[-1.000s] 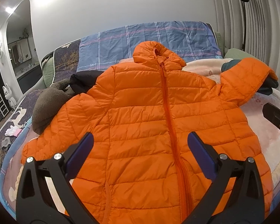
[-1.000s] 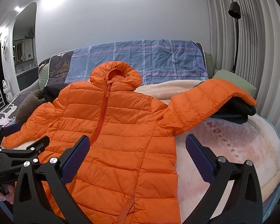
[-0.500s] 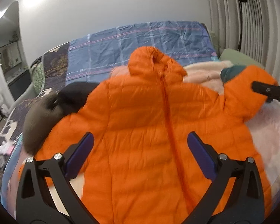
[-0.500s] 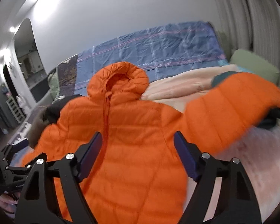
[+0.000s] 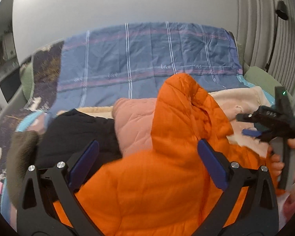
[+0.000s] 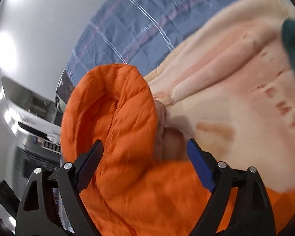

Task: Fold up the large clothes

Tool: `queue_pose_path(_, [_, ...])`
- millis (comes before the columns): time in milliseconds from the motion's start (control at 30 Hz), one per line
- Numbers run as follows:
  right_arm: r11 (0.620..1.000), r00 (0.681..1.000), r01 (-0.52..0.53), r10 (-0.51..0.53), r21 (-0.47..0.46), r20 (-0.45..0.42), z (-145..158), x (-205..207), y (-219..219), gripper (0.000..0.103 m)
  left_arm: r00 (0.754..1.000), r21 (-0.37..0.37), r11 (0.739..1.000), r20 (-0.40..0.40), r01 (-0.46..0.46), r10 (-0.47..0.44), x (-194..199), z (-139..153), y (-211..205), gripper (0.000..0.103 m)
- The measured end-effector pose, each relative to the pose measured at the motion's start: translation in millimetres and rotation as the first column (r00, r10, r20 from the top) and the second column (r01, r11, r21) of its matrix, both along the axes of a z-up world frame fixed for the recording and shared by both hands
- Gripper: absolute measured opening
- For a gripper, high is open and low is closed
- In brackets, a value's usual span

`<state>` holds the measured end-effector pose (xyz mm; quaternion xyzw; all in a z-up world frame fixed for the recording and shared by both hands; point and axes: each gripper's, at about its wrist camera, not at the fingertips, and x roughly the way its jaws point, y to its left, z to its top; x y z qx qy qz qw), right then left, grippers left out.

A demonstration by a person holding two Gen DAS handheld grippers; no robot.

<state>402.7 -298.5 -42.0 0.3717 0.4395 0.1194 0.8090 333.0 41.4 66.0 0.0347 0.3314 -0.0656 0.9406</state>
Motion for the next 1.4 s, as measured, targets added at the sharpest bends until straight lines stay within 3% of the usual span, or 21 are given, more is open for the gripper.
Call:
queue_pose_path(167, [0.998,0.999,-0.037,0.037,0.043,0.017,-7.5,50.7,17.3,0.086,0.997,-0.111,0.994,-0.078,0.016,-0.025,68.5,-22.0,-4.4,0.101])
queue_pose_path(233, [0.998,0.998,-0.053,0.052,0.041,0.030,-8.2,61.7,25.5,0.057,0.994,-0.137,0.990,-0.109,0.016,-0.031,88.6,-32.3,-7.7,0.097])
queue_pose_path(267, [0.997,0.998,-0.059,0.057,0.041,0.037,-7.6,64.8,28.4,0.031,0.992,-0.153,0.988,-0.123,0.016,-0.035,99.2,-37.5,-9.8,0.075])
queue_pose_path(300, [0.997,0.997,-0.059,0.056,0.047,0.057,-4.8,65.3,29.9,0.018,0.989,-0.177,0.984,-0.134,0.032,-0.057,106.3,-40.6,-12.0,0.057])
queue_pose_path(333, [0.997,0.994,-0.061,0.056,0.055,0.092,0.0,62.9,30.7,0.014,0.982,-0.222,0.972,-0.156,0.074,-0.110,111.8,-43.8,-14.2,0.025])
queue_pose_path(367, [0.995,0.986,-0.078,0.069,0.060,0.150,10.0,57.5,32.0,0.010,0.978,-0.246,0.965,-0.161,0.091,-0.133,111.6,-44.4,-12.8,0.013])
queue_pose_path(500, [0.981,0.925,-0.192,0.175,0.018,0.338,59.3,15.2,41.1,0.008,0.979,-0.229,0.955,-0.027,0.191,-0.202,72.4,-19.3,-11.7,0.010])
queue_pose_path(600, [0.958,0.840,-0.266,0.283,-0.104,0.463,97.8,-38.0,49.6,0.008,0.968,-0.210,0.945,0.069,0.250,-0.241,27.2,4.4,1.7,0.010])
queue_pose_path(667, [0.930,0.767,-0.276,0.366,-0.245,0.526,117.1,-88.0,54.8,0.008,0.957,-0.156,0.950,0.149,0.270,-0.247,-15.6,16.2,16.2,0.014])
queue_pose_path(700, [0.910,0.739,-0.265,0.404,-0.319,0.539,121.7,-112.3,57.7,0.008,0.952,-0.126,0.955,0.189,0.268,-0.243,-37.0,18.6,24.5,0.026])
queue_pose_path(733, [0.894,0.722,-0.256,0.430,-0.368,0.542,122.7,-126.7,61.1,0.010,0.945,-0.102,0.957,0.218,0.270,-0.243,-56.3,20.0,31.5,0.048])
queue_pose_path(767, [0.866,0.705,-0.243,0.468,-0.438,0.533,118.9,-152.8,62.9,0.012,0.938,-0.081,0.960,0.250,0.268,-0.241,-80.7,19.2,41.4,0.061])
queue_pose_path(800, [0.838,0.700,-0.233,0.497,-0.493,0.513,112.2,-172.4,64.3,0.022,0.934,-0.065,0.963,0.271,0.260,-0.234,-102.0,17.0,49.6,0.063])
queue_pose_path(867, [0.777,0.714,-0.197,0.531,-0.598,0.456,93.3,-211.3,65.5,0.044,0.933,-0.067,0.963,0.272,0.261,-0.234,-134.4,10.1,63.4,0.064])
queue_pose_path(933, [0.712,0.729,-0.177,0.559,-0.680,0.396,71.6,-244.0,65.4,0.045,0.940,-0.079,0.964,0.255,0.253,-0.226,-151.9,1.1,71.7,0.064])
queue_pose_path(1000, [0.688,0.744,-0.189,0.566,-0.700,0.355,60.5,-262.0,61.9,0.045,0.945,-0.061,0.970,0.247,0.235,-0.213,-165.2,-3.9,76.1,0.064])
queue_pose_path(1067, [0.718,0.778,-0.181,0.523,-0.672,0.349,57.0,-270.2,49.0,0.045,0.951,-0.061,0.974,0.239,0.218,-0.198,-172.5,-7.7,78.7,0.064])
queue_pose_path(1167, [0.823,0.832,-0.147,0.403,-0.549,0.380,60.3,-268.4,28.0,0.045,0.963,-0.115,0.971,0.194,0.212,-0.187,-172.9,-13.9,77.7,0.064])
queue_pose_path(1233, [0.865,0.873,-0.124,0.328,-0.486,0.362,59.4,-258.3,25.5,0.045,0.968,-0.124,0.969,0.166,0.212,-0.191,-167.6,-21.6,71.0,0.059])
queue_pose_path(1333, [0.875,0.895,-0.123,0.302,-0.468,0.329,50.1,-237.5,48.0,0.042,0.965,-0.163,0.953,0.107,0.255,-0.239,-158.5,-38.1,47.4,0.039])
queue_pose_path(1400, [0.882,0.897,-0.143,0.307,-0.450,0.317,45.6,-236.7,74.4,0.036,0.961,-0.169,0.947,0.091,0.273,-0.261,-149.9,-47.2,28.7,0.036])
